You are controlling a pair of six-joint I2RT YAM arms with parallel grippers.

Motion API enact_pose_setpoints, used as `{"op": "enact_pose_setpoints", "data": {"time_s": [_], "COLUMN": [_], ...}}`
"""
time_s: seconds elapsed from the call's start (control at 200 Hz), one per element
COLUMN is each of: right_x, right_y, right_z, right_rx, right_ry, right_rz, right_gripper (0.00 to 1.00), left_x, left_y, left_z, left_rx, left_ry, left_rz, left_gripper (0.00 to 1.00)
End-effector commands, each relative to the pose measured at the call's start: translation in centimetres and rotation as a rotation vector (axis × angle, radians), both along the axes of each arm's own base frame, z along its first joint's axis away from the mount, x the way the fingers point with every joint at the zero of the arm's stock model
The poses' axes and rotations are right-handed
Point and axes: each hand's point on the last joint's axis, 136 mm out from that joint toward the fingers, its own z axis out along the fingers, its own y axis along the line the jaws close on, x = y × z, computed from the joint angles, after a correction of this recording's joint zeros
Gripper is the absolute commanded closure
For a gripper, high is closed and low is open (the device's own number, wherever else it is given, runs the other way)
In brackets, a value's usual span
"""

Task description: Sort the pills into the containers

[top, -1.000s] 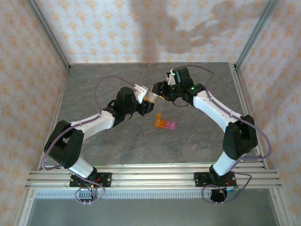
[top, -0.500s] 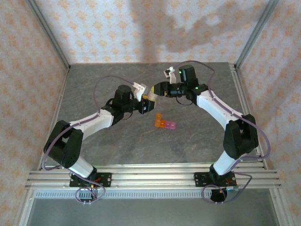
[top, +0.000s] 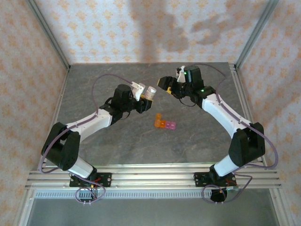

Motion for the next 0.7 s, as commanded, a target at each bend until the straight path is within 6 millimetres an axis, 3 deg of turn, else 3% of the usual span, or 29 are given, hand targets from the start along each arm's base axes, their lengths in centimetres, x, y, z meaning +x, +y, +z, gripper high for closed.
{"op": "enact_pose_setpoints", "data": {"time_s": [0.0, 0.465, 0.556, 0.696], "right_x": [0.9, 0.8, 0.6, 0.2], "right_y": [-0.4, 4.5, 4.9, 5.0], "right_z": [0.1, 0.0, -0.1, -0.6], "right_rx": [0.024, 0.022, 0.021, 0.009], "right_ry": [0.039, 0.039, 0.038, 0.039], "right_rz": [-0.099, 0.001, 0.016, 0.034], "right_gripper": [0.25, 0.28, 0.32, 0.46], "left_x": [0.6, 0.4, 0.4, 0.5], "left_y": [0.5, -0.7, -0.8, -0.8], "left_z": [2.2, 1.7, 1.6, 1.8], "left_rx": [0.019, 0.022, 0.022, 0.012], "left_ry": [-0.068, -0.052, -0.052, -0.054], "left_rz": [0.015, -0.009, -0.011, -0.006], "left_gripper": [1.0, 1.0, 1.0, 1.0]}}
